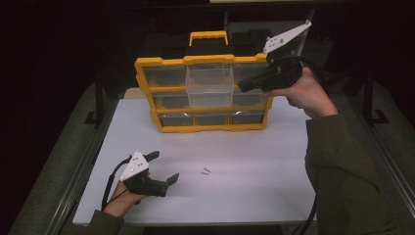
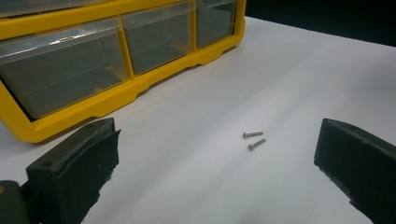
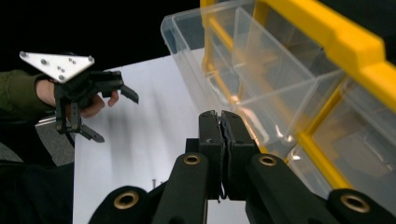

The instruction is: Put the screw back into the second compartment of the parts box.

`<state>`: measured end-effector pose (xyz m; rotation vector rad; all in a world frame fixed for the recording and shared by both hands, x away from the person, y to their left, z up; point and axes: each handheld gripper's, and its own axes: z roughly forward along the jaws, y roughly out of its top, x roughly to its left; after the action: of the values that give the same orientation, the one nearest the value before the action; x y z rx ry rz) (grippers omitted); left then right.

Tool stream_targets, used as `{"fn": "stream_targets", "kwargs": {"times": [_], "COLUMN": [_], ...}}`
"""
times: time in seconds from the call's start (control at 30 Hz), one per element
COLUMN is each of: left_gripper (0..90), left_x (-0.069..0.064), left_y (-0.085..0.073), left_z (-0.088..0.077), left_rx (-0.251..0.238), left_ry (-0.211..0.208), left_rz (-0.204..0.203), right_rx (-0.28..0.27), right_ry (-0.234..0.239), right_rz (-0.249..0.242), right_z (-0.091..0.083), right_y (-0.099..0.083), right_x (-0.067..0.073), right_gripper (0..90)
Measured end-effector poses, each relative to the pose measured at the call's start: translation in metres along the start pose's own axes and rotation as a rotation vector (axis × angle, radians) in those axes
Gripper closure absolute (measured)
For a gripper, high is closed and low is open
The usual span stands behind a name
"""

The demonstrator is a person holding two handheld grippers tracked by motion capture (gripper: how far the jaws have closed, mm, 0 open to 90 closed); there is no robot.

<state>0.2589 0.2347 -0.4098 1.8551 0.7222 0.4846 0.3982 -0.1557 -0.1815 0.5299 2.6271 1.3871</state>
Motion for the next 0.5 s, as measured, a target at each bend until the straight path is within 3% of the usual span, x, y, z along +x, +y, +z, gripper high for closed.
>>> {"fn": "stream_targets", "kwargs": {"times": [0.5], "left_gripper": [0.0], "left_x": [0.0], "left_y": [0.0], "left_z": [0.0], "left_rx": [-0.002], "left_ry": [-0.005], "left_rz": [0.008], "right_rx": [-0.037], "right_ry": [-0.005], "right_rz": [-0.015], "right_z": [0.006], "right_y": [0.031], "right_x": [0.001], "right_gripper": [87.2]}}
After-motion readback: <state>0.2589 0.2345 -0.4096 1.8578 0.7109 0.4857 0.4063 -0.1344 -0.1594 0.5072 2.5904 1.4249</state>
